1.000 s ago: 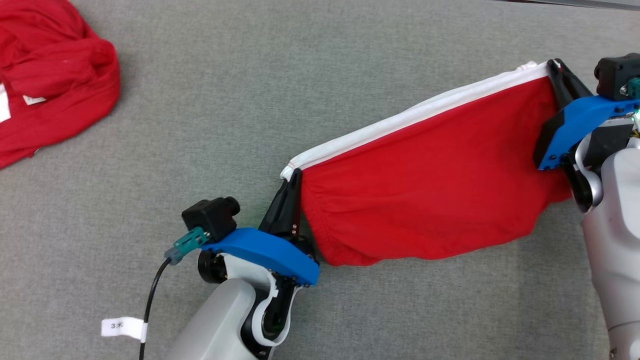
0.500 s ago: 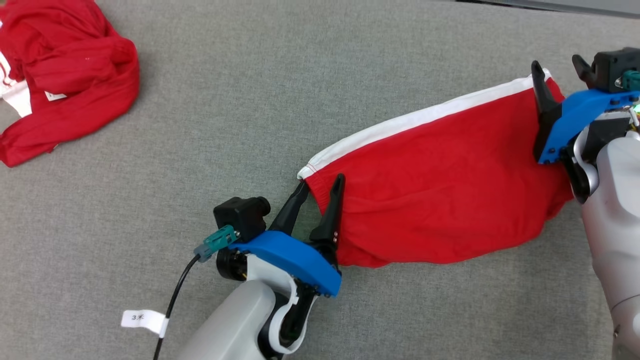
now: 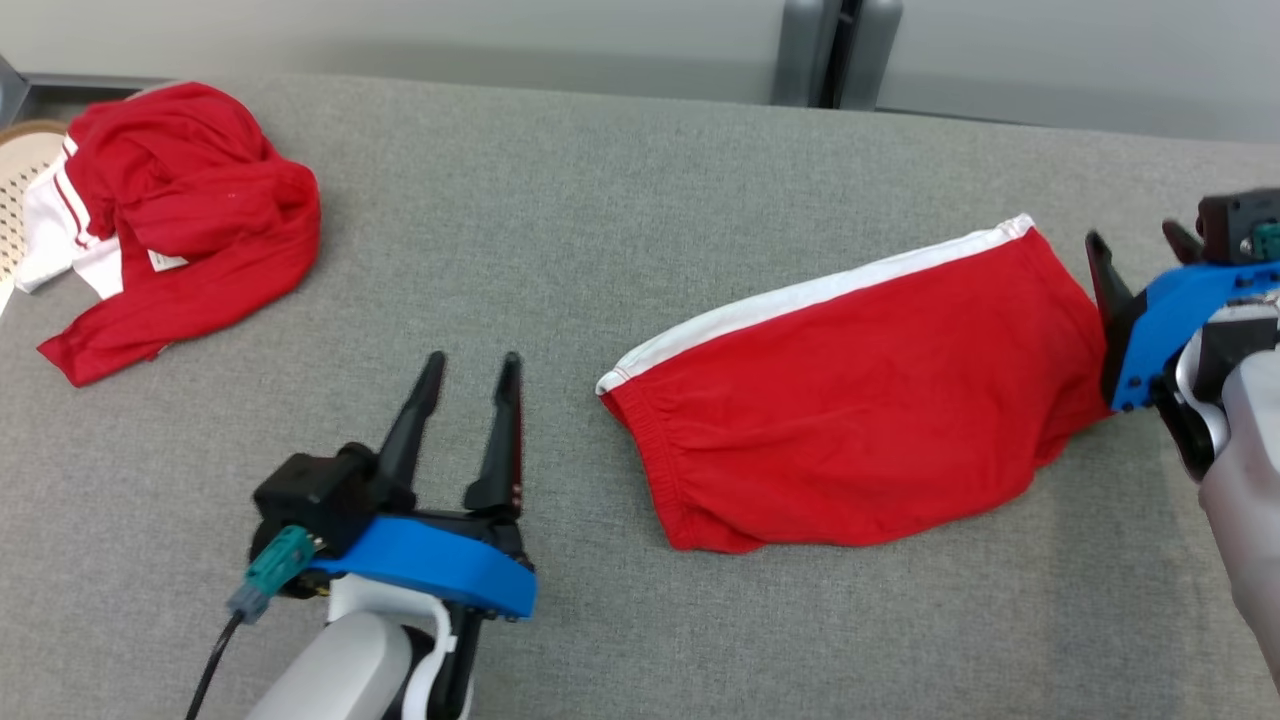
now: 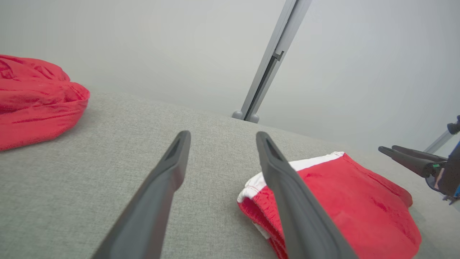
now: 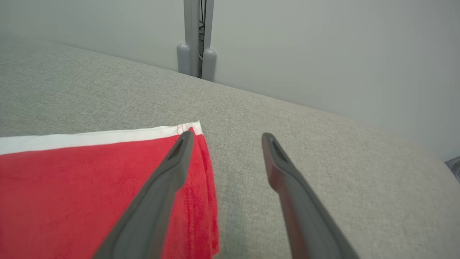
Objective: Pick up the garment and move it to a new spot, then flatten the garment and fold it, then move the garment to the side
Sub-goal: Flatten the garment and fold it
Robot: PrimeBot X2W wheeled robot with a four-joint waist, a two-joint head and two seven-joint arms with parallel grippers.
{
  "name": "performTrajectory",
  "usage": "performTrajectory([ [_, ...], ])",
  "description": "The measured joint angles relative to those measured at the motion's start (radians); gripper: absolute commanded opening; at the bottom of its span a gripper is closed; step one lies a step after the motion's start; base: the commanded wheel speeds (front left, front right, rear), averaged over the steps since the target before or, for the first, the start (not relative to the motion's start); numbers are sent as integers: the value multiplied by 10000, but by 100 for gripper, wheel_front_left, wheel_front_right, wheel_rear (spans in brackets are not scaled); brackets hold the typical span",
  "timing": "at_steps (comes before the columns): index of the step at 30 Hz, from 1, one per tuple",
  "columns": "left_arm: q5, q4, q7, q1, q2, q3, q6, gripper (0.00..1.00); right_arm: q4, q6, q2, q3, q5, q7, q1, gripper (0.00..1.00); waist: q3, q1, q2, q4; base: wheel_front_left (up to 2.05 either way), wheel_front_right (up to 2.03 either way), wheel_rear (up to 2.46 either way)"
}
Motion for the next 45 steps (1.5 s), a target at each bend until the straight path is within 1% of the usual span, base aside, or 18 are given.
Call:
performTrajectory([
  [2,151,-276,-46,177,290,140,157,100,59,0,-150,234,405,384,211,100,-168,-1,0,-14,0,0,0],
  [7,506,-612,-132,574,849,504,709,100,21,0,-422,775,1436,1352,755,100,-264,-1,0,41,0,0,0],
  [12,681,-639,-188,890,1093,792,989,100,-203,0,-610,1074,2412,1971,1186,100,-145,-1,0,277,0,0,0],
  [15,648,-623,-224,1064,1062,911,1012,100,-286,0,-619,1124,2928,2245,1361,100,-70,-1,0,428,0,0,0],
  [16,646,-617,-232,1078,1041,941,1011,100,-293,0,-621,1114,3108,2282,1398,69,-57,0,0,475,0,0,0],
  [17,652,-612,-253,1080,1035,968,1007,100,-318,-2,-625,1122,3244,2374,1413,42,-51,0,0,513,0,0,0],
  [18,663,-604,-261,1084,1030,1009,1005,100,-339,-2,-623,1114,3415,2428,1432,24,-52,0,0,542,0,0,0],
  [19,658,-606,-263,1104,991,1060,1001,100,-359,-2,-610,1114,3595,2452,1480,4,-68,0,0,556,0,0,0],
  [20,656,-610,-267,1124,938,1070,980,100,-378,-2,-583,1124,3735,2491,1547,0,-96,0,0,559,0,0,0],
  [23,669,-617,-276,1174,857,1095,924,100,-548,-2,-479,1273,3944,2334,1681,0,-182,0,0,468,0,0,0],
  [27,784,-568,-295,1170,740,1210,794,100,-844,-2,-357,1450,4138,1674,1797,0,-346,1,0,180,0,0,0],
  [32,1053,-336,-305,1181,548,1423,669,100,-1452,-2,-188,1511,4546,702,2249,0,-663,1,0,-376,0,0,0],
  [34,1174,-270,-305,1223,468,1496,633,100,-1639,-2,-213,1513,4610,345,2588,0,-815,1,0,-632,0,0,0],
  [38,1327,-128,-307,1473,291,1622,545,100,-2010,-2,-128,1256,5041,-251,3490,0,-1141,1,0,-1132,0,0,0],
  [41,1360,-48,-307,1654,219,1707,441,100,-2142,-2,-21,1116,5110,-593,4181,0,-1367,0,0,-1466,0,0,0],
  [45,1390,42,-307,1858,33,1747,337,100,-2215,-2,267,756,5296,-961,4864,0,-1633,1,0,-1704,0,0,0],
])
